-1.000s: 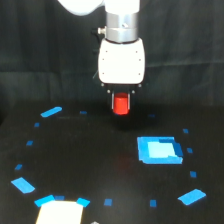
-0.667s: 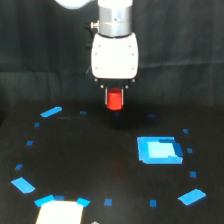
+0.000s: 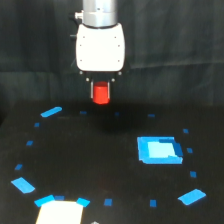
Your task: Pick up the red object from the table
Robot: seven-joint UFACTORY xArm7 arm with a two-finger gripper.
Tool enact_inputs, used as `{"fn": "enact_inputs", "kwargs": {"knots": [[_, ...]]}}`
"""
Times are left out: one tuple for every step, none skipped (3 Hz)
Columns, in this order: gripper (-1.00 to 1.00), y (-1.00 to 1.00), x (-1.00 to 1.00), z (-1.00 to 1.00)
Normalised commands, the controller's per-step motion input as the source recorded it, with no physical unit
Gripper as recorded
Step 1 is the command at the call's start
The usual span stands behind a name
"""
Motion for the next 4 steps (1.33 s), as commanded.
{"fn": "enact_inputs", "kwargs": {"knots": [[-0.98, -0.12, -0.41, -0.5], [-1.0, -0.96, 0.27, -1.0], [-1.0, 0.01, -0.08, 0.96], [-1.0, 1.0, 0.55, 1.0]]}}
